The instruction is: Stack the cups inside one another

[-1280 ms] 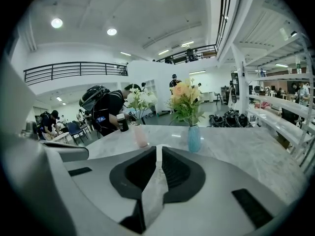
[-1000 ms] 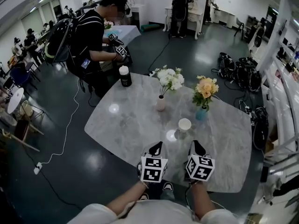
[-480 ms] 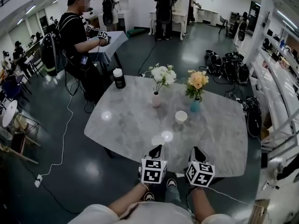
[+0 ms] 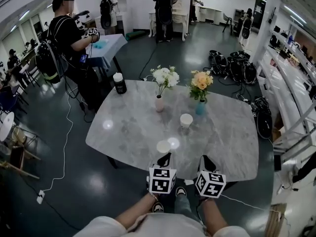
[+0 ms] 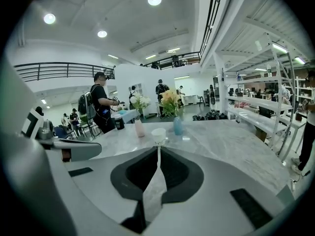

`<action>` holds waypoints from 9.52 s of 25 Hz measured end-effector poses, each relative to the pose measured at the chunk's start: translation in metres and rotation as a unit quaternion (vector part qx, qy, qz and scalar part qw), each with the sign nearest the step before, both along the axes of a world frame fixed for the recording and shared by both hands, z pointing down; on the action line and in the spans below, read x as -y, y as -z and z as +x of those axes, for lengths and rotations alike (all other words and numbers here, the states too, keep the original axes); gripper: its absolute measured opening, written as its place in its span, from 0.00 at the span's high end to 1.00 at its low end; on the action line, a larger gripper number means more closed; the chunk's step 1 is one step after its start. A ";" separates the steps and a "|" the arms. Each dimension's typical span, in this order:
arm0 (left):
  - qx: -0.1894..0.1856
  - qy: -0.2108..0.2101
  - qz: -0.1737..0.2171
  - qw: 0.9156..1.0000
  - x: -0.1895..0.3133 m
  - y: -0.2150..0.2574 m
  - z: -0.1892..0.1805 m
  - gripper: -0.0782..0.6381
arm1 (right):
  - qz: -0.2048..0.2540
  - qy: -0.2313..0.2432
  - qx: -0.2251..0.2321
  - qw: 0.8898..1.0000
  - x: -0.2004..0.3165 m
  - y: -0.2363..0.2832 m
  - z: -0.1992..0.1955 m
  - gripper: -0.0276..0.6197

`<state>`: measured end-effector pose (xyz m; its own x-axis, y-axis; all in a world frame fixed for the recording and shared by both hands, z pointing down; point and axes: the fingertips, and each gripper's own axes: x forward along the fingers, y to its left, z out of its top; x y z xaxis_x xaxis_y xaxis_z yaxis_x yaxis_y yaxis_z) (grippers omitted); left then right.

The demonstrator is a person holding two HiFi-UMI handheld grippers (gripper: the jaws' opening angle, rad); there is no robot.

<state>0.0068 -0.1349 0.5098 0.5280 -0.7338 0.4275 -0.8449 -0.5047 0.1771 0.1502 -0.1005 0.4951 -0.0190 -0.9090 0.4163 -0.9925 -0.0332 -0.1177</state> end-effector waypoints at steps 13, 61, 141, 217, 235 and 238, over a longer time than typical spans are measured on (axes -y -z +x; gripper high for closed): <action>-0.014 -0.008 -0.004 1.000 0.010 0.003 0.015 0.90 | 0.004 0.005 -0.005 1.000 0.011 0.006 0.010 0.92; 0.006 0.222 -0.103 0.970 -0.002 -0.077 -0.109 0.90 | -0.112 0.252 0.026 0.961 0.063 -0.093 -0.122 0.80; 0.012 0.254 -0.126 0.959 0.007 -0.096 -0.110 0.90 | -0.113 0.315 -0.013 0.942 0.107 -0.116 -0.146 0.60; 0.017 0.130 -0.086 0.988 0.174 -0.052 0.046 0.90 | -0.059 0.218 0.016 0.974 0.243 -0.047 -0.003 0.60; 0.009 0.158 -0.096 0.983 0.179 -0.059 0.029 0.90 | -0.075 0.236 0.007 0.969 0.250 -0.062 -0.016 0.60; 0.008 0.162 -0.098 0.982 0.178 -0.060 0.027 0.90 | -0.075 0.237 0.010 0.969 0.250 -0.063 -0.016 0.60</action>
<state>0.0340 -0.3132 0.5696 0.2716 -0.7649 0.5841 -0.9592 -0.1661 0.2286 0.1338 -0.3508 0.5585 -0.4290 -0.7252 0.5385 -0.8979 0.4076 -0.1663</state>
